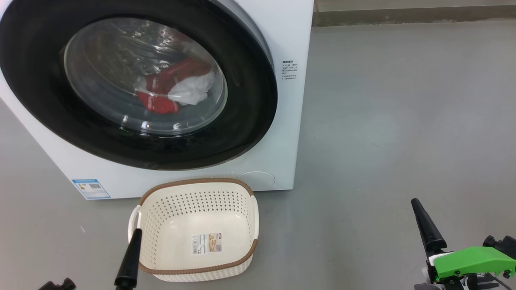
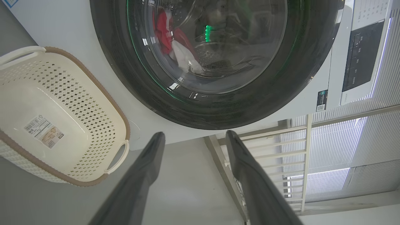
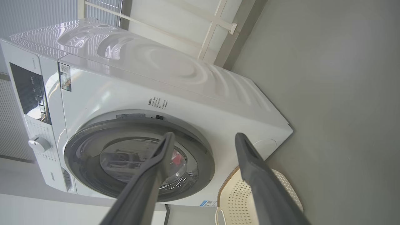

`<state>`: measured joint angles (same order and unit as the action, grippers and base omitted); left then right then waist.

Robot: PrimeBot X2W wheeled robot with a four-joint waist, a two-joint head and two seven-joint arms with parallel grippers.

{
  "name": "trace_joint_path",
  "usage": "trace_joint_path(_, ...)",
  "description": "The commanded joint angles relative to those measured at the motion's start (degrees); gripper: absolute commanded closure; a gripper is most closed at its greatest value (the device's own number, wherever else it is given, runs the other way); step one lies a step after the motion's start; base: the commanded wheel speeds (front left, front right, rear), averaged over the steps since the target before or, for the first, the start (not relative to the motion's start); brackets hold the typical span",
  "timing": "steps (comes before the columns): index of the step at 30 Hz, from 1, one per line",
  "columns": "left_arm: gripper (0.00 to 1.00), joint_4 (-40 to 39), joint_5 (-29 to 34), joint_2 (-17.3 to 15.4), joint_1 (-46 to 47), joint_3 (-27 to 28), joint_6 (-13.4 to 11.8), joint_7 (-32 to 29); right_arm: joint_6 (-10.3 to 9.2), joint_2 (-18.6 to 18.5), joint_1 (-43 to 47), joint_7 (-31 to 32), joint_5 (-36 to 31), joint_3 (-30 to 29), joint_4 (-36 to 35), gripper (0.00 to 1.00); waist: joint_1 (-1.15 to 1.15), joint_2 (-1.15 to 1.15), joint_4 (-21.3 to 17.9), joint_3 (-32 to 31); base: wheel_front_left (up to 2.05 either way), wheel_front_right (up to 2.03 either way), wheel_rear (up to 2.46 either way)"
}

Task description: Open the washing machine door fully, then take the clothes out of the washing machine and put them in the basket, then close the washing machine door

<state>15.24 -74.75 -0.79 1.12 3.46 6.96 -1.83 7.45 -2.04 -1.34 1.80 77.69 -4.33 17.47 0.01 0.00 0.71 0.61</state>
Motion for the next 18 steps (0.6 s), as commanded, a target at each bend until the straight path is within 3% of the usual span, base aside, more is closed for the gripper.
trace_joint_path(1, 0.0, -2.15, 3.14, -0.65, 0.7, 0.03, -0.56, 0.86, 0.02, -1.1, -1.02, -0.89, -2.52, 0.98, -1.79, 0.0, -0.01, 0.0, 0.08, 0.03, 0.0, 0.0, 0.0)
trace_joint_path(18, 0.0, -3.5, 17.55, -0.94, 0.0, -2.67, -2.25, 3.57, 0.02, -2.38, -0.64, -3.59, -14.65, 4.04, -1.84, 0.0, -0.01, 0.0, 0.89, 0.25, 0.0, 0.0, 0.0)
